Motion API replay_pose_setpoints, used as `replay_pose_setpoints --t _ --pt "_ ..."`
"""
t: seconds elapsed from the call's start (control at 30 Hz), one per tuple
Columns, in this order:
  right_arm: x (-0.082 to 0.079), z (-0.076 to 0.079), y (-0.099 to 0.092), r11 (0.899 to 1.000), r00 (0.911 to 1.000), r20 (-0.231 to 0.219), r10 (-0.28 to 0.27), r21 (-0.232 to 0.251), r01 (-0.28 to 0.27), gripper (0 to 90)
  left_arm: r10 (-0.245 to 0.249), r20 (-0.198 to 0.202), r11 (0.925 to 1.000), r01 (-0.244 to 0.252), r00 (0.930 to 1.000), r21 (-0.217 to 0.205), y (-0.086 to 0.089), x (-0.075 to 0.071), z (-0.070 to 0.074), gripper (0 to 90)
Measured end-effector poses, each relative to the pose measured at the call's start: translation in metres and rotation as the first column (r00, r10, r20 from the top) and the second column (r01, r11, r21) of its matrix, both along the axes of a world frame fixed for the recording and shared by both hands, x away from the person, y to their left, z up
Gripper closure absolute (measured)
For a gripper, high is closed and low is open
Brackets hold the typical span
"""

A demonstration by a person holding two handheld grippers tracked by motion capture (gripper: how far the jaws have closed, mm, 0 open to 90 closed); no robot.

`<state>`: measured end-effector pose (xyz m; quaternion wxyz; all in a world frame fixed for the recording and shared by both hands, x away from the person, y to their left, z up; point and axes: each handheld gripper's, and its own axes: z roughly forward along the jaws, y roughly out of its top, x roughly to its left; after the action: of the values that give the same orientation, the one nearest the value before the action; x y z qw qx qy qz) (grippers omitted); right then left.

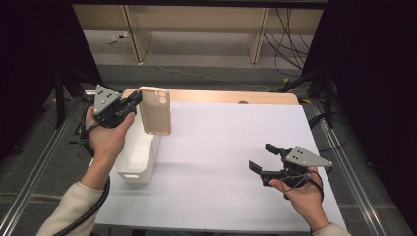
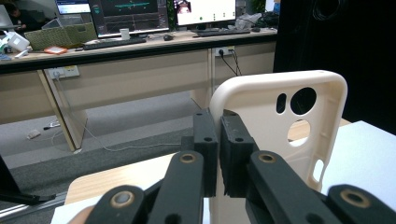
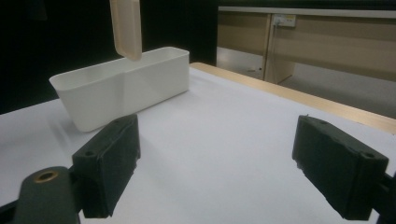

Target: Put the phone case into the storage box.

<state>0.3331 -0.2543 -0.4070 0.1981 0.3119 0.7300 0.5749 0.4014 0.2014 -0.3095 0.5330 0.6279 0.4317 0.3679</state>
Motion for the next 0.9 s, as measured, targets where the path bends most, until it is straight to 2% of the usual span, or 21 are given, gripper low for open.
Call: replay_pose_setpoints --t 0.37,0.5,0.6,0.7,0.73,0.77,0.83,0.87,0.9 --pt "0.0000 0.0000 0.0000 1.000 1.0000 -0.001 0.000 -0.002 0.000 16.3 0.009 -0.004 1.0000 -0.009 1.0000 0.001 0.0039 0.0020 -0.0007 86.1" --pt "0.0010 -0.0002 -0.0005 1.000 0.9998 0.021 -0.001 -0.005 0.001 16.3 0.010 -0.009 0.9999 -0.010 0.9999 0.004 0.0047 0.0018 -0.0004 86.1" --pt "0.0002 -0.0003 -0.0001 1.000 1.0000 0.000 0.002 0.005 -0.002 16.3 0.013 -0.007 0.9999 -0.013 0.9999 0.004 0.0060 0.0020 0.0001 86.1" --pt "-0.0009 0.0011 -0.0010 1.000 0.9999 -0.012 0.001 -0.016 -0.001 16.3 0.017 -0.008 0.9998 -0.017 0.9998 0.008 0.0074 0.0020 0.0006 86.1" --pt "0.0005 0.0005 -0.0011 1.000 0.9999 0.013 0.001 -0.015 -0.001 16.3 0.018 -0.010 0.9998 -0.018 0.9998 0.009 0.0079 0.0020 0.0006 86.1" --pt "-0.0007 0.0008 -0.0010 1.000 1.0000 -0.009 0.002 -0.017 -0.002 16.3 0.017 -0.011 0.9998 -0.017 0.9998 0.009 0.0082 0.0023 0.0005 86.1" --pt "0.0000 -0.0001 -0.0002 1.000 1.0000 0.002 0.001 -0.001 -0.001 16.3 0.019 -0.013 0.9998 -0.019 0.9997 0.011 0.0087 0.0028 0.0002 86.1" --pt "0.0011 -0.0002 -0.0007 1.000 0.9998 0.021 0.000 -0.008 0.000 16.3 0.020 -0.014 0.9997 -0.020 0.9997 0.013 0.0091 0.0030 0.0000 86.1" --pt "0.0007 -0.0002 -0.0005 1.000 0.9999 0.014 0.000 -0.005 0.000 16.3 0.021 -0.016 0.9997 -0.021 0.9996 0.015 0.0094 0.0032 -0.0001 86.1"
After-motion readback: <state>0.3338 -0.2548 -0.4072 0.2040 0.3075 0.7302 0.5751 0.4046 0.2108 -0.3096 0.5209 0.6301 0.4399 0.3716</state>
